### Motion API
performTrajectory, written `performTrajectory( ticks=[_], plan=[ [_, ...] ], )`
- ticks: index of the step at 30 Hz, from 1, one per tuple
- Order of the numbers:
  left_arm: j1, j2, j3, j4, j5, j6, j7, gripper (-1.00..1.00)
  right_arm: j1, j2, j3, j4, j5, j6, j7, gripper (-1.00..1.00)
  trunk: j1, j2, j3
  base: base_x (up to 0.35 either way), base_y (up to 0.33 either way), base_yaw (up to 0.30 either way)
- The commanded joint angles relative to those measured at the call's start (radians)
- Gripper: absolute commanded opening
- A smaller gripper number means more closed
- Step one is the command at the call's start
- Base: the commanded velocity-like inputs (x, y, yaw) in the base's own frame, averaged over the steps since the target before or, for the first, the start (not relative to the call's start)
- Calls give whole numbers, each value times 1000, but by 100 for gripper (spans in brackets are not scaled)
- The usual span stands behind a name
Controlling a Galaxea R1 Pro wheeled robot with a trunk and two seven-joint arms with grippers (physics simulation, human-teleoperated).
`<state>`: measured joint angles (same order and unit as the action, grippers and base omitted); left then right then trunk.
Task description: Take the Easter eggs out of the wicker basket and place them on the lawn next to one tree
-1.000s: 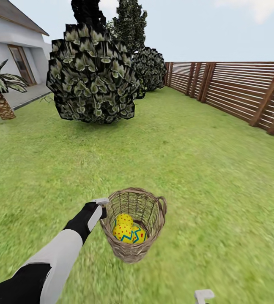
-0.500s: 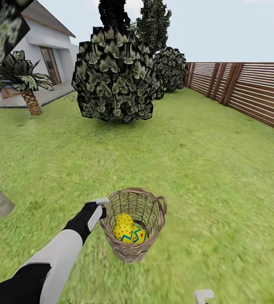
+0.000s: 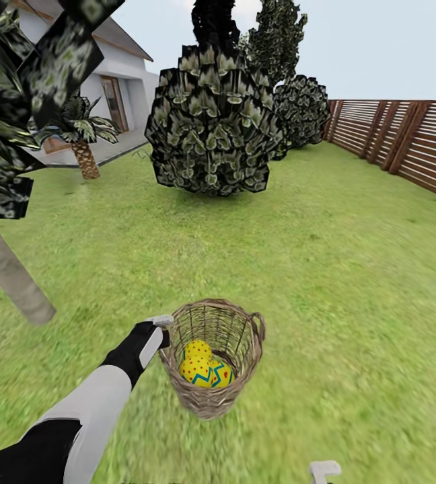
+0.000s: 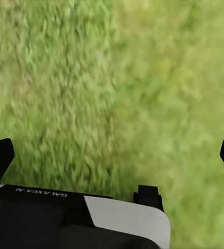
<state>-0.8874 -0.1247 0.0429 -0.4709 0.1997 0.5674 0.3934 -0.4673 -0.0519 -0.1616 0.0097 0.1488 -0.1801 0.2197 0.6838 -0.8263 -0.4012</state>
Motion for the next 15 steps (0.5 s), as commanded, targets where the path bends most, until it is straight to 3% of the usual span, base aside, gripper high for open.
performTrajectory(
  ticks=[1,15],
  plan=[
    [-1,-1,5,-2,13,0,7,-100,-1,0,-9,1,8,-4,3,100,-4,6,2,0,0,218],
    [-1,-1,5,-2,13,0,7,-100,-1,-2,-10,0,6,-4,3,100,-57,104,51,0,0,277]
  ],
)
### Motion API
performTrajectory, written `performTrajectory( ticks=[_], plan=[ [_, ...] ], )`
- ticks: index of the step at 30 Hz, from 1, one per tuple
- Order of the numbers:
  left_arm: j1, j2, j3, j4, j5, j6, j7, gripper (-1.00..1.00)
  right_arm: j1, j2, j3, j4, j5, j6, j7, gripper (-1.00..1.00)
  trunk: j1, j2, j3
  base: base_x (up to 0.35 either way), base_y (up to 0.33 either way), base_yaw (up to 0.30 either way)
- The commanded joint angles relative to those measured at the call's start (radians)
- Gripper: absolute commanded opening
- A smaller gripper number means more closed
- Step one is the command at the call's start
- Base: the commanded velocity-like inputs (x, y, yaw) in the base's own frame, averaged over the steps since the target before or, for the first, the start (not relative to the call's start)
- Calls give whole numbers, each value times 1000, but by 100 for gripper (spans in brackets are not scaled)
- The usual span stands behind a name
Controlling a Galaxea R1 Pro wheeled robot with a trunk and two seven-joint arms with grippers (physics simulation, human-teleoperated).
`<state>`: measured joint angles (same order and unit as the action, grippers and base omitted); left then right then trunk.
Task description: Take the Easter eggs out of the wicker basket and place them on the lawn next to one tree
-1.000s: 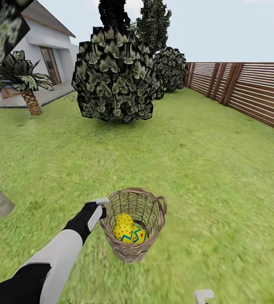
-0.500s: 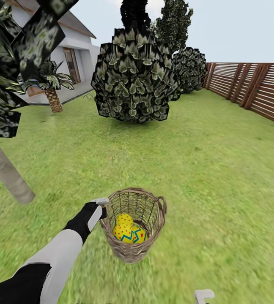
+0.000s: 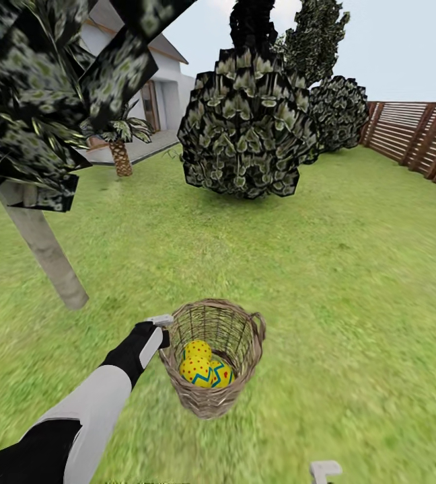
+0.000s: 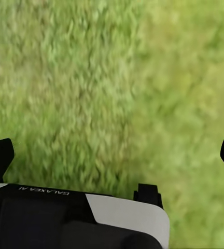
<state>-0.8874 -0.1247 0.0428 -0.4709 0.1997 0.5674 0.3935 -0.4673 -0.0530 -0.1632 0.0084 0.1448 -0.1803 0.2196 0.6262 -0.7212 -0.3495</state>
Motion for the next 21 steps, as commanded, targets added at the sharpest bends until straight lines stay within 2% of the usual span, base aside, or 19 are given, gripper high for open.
performTrajectory(
  ticks=[1,10,17,21],
  plan=[
    [-1,-1,5,-2,13,0,7,-100,-1,-1,-9,1,10,-4,3,100,-4,6,2,0,0,283],
    [-1,5,6,-15,13,0,7,-100,-1,-1,-9,1,10,-4,3,100,-38,69,34,0,0,265],
    [-1,5,6,-15,13,0,7,-100,-1,-3,-10,-2,14,-4,3,100,-65,118,56,0,0,19],
    [-1,5,6,-15,13,0,7,-100,-1,-2,-10,-2,13,-4,3,100,-80,146,66,0,0,220]
  ],
)
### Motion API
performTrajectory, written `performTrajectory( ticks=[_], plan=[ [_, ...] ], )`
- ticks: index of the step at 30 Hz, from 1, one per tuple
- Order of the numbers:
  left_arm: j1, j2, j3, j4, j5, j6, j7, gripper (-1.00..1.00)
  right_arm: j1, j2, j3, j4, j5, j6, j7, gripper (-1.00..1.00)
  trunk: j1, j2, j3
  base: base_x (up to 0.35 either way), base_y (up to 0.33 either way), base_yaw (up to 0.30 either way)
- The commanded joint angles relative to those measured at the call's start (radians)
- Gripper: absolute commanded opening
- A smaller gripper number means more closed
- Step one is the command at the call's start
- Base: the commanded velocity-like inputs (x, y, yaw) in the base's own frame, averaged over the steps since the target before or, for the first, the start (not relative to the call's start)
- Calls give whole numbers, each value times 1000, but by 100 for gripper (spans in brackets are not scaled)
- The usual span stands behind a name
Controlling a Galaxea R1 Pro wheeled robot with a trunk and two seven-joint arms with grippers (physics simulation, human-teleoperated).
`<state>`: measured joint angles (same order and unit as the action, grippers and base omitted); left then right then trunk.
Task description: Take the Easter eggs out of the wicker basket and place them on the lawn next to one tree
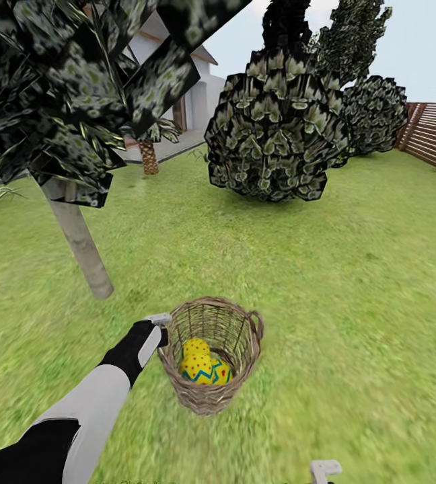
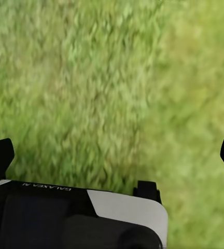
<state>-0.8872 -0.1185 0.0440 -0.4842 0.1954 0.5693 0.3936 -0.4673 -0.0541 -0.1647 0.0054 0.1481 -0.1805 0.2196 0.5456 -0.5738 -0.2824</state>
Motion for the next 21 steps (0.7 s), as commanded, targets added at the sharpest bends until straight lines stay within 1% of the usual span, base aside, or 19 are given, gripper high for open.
performTrajectory(
  ticks=[1,21],
  plan=[
    [-1,-1,5,-2,18,-2,7,-100,-1,-1,-9,1,10,-4,3,100,-4,6,1,0,0,244],
    [-1,-1,5,-2,18,-2,7,-100,-1,-1,-9,1,10,-4,2,100,-80,146,49,0,0,245]
  ],
)
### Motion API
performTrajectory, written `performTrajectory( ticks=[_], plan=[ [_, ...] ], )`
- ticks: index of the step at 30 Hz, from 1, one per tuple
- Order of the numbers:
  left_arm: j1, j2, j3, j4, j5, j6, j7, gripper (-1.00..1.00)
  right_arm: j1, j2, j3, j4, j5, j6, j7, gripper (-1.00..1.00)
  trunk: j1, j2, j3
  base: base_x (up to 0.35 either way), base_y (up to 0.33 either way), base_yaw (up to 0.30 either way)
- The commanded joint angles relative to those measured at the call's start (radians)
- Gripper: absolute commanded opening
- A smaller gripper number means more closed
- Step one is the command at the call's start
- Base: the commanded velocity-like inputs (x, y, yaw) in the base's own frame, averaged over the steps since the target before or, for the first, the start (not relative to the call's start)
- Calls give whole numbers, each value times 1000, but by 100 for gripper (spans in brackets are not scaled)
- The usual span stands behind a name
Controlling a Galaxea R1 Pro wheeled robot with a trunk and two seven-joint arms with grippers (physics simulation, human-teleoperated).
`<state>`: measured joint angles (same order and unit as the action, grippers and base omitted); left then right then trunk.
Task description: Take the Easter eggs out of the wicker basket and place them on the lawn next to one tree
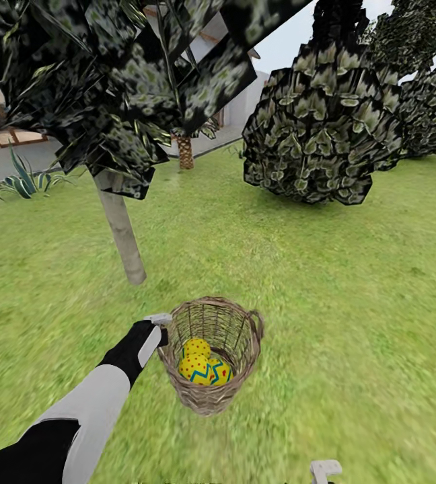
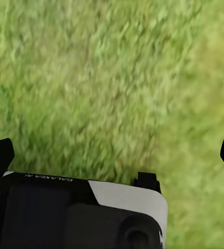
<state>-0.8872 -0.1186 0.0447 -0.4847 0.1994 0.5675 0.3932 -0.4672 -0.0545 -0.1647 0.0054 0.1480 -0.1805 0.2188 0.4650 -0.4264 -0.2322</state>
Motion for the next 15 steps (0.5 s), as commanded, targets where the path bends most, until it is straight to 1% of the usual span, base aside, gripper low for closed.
performTrajectory(
  ticks=[1,4,15],
  plan=[
    [-1,-1,4,-2,14,0,7,-100,-1,-1,-9,1,10,-4,3,100,-3,5,1,0,0,245],
    [-1,-1,4,-2,14,0,7,-100,-1,0,-9,1,10,-4,3,100,-15,26,8,0,0,245],
    [-1,-1,4,-2,14,0,7,-100,-1,-1,-9,1,10,-4,2,100,-15,26,-1,0,0,245]
  ],
)
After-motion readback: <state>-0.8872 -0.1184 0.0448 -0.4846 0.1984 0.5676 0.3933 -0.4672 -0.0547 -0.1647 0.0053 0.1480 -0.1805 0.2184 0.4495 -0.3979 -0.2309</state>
